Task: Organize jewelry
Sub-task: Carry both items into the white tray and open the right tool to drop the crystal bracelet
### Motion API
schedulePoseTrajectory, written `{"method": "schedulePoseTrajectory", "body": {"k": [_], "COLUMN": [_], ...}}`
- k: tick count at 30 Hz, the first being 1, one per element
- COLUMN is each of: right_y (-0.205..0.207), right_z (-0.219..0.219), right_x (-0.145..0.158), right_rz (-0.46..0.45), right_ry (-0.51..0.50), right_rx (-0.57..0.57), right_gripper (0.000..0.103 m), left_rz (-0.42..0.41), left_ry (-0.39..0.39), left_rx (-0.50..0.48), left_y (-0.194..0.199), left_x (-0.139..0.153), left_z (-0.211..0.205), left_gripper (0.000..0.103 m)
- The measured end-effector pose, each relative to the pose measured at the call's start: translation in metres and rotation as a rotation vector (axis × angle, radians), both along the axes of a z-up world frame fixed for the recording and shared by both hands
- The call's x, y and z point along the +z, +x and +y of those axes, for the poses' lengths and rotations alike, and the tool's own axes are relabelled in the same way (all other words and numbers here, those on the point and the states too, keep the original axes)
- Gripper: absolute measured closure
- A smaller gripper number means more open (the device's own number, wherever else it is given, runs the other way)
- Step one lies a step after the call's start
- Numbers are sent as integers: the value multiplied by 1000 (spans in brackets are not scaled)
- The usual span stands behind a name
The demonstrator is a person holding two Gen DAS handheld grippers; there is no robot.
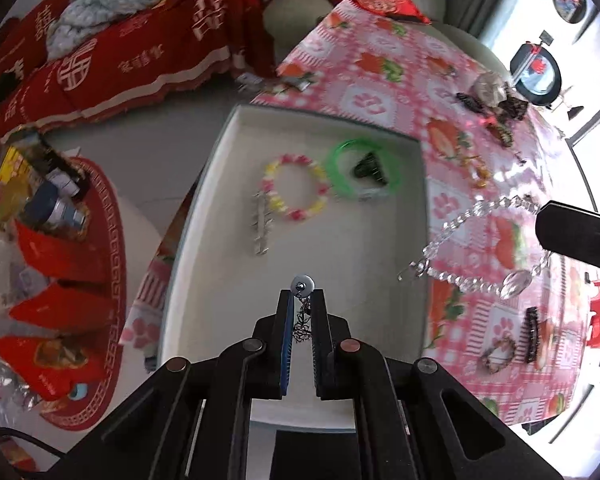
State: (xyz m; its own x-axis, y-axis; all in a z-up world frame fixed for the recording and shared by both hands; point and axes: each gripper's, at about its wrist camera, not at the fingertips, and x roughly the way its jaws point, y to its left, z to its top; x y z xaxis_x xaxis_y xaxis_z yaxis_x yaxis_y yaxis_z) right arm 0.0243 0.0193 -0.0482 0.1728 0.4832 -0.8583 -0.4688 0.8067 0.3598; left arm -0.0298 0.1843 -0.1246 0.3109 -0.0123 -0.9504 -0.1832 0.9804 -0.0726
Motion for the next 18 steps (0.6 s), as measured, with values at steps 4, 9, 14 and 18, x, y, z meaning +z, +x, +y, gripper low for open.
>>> {"method": "schedulePoseTrajectory", "body": {"k": [4,9,14,18], "right_y": [-4,0,16,33], "right_z": [24,40,40,37], "right_x": [-18,-50,-80,-98], "right_rz": [45,101,106,107], "right_ry": [17,-2,-67,-110], "right_rx": [62,95,88,61], "right_gripper": [97,97,97,97], "left_rz": [31,55,65,68], "left_ry": [16,21,23,27], "left_rx": [10,13,8,-2], "left_y": [-5,-2,7,18], "left_x": [-18,-39,-56,-67], "left_z": [11,17,17,15], "left_gripper": [88,88,88,88]}}
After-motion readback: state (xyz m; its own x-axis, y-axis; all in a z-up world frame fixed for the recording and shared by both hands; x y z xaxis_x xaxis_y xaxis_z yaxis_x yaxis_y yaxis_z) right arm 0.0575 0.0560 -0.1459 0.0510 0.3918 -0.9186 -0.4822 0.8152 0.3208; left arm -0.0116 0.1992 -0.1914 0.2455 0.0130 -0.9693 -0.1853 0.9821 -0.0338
